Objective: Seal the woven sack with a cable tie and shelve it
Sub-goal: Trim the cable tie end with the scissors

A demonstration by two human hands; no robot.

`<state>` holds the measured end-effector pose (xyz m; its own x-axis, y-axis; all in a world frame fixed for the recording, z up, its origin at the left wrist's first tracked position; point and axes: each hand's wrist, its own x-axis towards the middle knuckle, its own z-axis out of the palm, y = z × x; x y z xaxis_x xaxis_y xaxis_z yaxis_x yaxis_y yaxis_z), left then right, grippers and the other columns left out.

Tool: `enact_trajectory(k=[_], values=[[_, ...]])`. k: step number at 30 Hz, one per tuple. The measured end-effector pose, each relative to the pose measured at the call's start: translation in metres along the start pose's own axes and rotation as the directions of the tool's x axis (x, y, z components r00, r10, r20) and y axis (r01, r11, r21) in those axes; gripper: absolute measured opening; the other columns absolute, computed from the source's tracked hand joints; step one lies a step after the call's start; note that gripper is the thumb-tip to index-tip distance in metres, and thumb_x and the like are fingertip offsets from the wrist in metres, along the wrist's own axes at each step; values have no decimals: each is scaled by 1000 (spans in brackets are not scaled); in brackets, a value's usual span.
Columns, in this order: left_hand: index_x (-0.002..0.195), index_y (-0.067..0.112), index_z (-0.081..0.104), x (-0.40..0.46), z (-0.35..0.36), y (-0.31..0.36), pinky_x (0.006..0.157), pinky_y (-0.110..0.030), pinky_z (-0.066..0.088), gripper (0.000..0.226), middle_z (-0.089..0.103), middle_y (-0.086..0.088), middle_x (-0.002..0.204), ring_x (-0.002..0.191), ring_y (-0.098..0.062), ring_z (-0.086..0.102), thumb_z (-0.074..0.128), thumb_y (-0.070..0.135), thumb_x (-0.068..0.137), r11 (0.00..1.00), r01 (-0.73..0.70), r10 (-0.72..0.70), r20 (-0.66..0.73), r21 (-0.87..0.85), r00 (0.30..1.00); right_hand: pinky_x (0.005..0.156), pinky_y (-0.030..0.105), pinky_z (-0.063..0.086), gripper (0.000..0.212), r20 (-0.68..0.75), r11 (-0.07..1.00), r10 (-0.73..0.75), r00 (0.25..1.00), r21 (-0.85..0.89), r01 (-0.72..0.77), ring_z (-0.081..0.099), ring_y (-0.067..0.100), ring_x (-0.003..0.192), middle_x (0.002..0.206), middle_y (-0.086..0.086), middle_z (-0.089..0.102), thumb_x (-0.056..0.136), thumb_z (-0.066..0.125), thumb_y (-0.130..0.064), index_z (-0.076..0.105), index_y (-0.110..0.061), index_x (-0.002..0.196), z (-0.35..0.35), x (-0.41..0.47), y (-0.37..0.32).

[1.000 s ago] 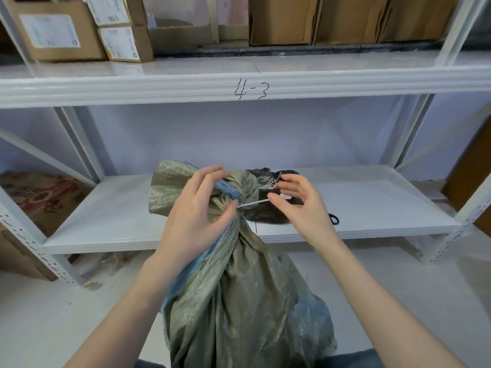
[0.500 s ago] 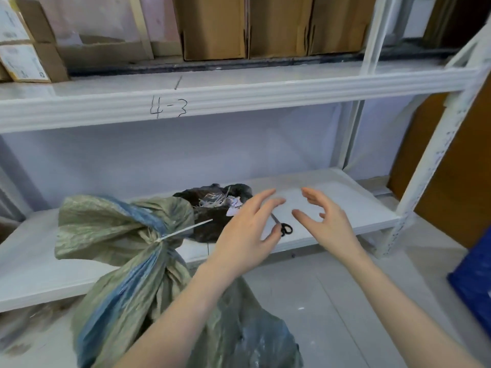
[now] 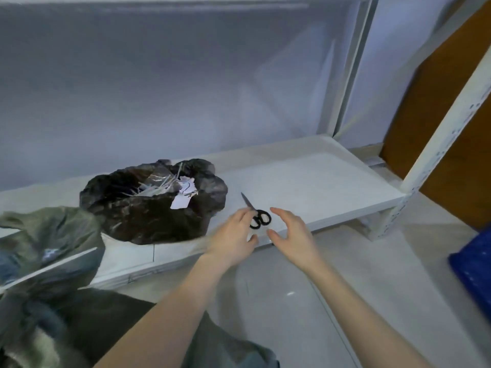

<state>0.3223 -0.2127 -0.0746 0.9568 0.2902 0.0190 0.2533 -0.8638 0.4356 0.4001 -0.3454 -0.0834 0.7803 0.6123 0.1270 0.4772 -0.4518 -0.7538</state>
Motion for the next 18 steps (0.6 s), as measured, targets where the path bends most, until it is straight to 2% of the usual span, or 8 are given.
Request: enact_trajectory(k=[5,9,11,12,14,15,16,18], values=[[143,16,29,30,39,-17,110,-37,32,59,27,-1,154,138,-21,28,49,19,88,993,-19,6,101,119,995,102,37,41,54,68,997,12,998,-76,-6,47,24,124,135,0,55,82,54,-6,47,-19,134,26,27,28],[142,20,31,38,52,-30,106,-35,33,56,29,3,152,136,-21,30,50,21,89,963,-34,24,43,267,999,102,33,39,57,84,992,33,996,-127,-22,44,24,125,138,0,52,83,50,-1,44,-17,136,40,36,39],[135,20,41,36,51,-29,95,-35,37,49,46,1,138,126,-23,41,54,20,87,949,-60,63,1,309,998,100,36,41,58,97,989,30,995,-150,-15,43,24,123,136,-1,54,82,49,1,44,-18,137,44,35,41],[126,21,51,35,51,-27,86,-35,42,45,56,0,124,115,-24,50,61,19,82,941,-80,92,-20,329,996,99,37,42,59,99,986,22,995,-166,-6,43,25,121,134,-1,55,81,49,1,45,-19,136,44,34,40],[97,23,66,30,45,-21,59,-26,46,40,67,4,89,80,-19,64,81,17,59,914,-109,135,-41,391,990,95,40,43,58,97,980,5,995,-197,14,46,27,114,126,-1,59,78,50,0,49,-20,132,47,31,37],[88,23,68,28,42,-17,49,-24,43,39,66,5,81,69,-17,65,84,15,54,902,-115,150,-52,415,987,91,41,44,54,97,978,1,995,-206,19,48,28,109,121,0,61,77,50,-1,53,-21,127,48,30,34],[90,21,67,24,37,-12,48,-26,40,33,65,3,85,70,-19,65,80,13,61,919,-120,140,-27,377,990,88,41,45,47,97,976,-4,995,-216,25,50,29,104,116,1,62,78,51,-3,56,-19,121,47,29,31],[109,18,60,18,25,-1,58,-33,36,28,57,-3,106,88,-28,63,56,6,84,938,-95,113,-34,332,993,82,40,45,32,85,975,-16,996,-217,34,52,30,97,108,5,64,80,52,-5,60,-15,109,41,26,21]])
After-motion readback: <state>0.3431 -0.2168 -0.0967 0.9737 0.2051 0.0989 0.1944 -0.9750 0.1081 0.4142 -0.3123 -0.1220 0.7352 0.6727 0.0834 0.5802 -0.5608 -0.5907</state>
